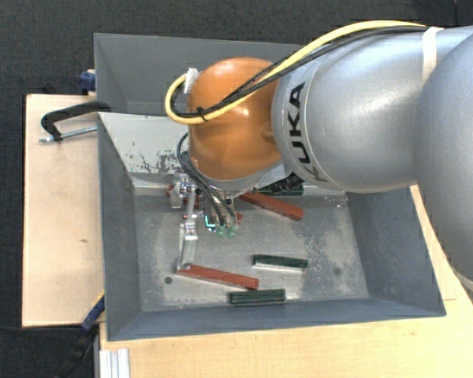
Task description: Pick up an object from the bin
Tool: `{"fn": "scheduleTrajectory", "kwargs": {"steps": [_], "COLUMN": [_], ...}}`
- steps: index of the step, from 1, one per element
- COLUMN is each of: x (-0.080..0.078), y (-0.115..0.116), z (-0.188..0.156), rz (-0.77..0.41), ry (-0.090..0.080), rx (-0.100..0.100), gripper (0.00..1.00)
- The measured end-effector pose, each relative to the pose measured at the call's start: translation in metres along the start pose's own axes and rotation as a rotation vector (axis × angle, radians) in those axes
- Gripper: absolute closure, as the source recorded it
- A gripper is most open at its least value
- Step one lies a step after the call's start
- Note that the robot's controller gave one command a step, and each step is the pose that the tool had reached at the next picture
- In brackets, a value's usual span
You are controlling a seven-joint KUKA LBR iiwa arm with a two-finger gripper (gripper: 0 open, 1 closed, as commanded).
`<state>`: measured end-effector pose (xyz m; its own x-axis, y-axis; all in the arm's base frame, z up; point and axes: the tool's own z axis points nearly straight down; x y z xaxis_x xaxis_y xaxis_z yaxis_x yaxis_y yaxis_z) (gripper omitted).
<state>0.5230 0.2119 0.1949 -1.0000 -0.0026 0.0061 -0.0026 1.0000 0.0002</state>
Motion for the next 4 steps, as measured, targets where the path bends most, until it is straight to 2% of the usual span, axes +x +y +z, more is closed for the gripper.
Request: {"fn": "scheduleTrajectory", "kwargs": {"steps": [1,2,3,4], "x": [-0.002,0.006,0.022,0.026], "y": [-0.001,-0.034,-0.057,-0.093], "z": [-0.003,0.062,0.075,0.054], "rz": [0.002,-0.066,-0.045,0.005], "ry": [-0.007,-0.012,-0.001,-0.005], "rx": [-0.002,-0.002,0.000,0.000], "gripper": [0.00,0.00,0.00,0.00]}}
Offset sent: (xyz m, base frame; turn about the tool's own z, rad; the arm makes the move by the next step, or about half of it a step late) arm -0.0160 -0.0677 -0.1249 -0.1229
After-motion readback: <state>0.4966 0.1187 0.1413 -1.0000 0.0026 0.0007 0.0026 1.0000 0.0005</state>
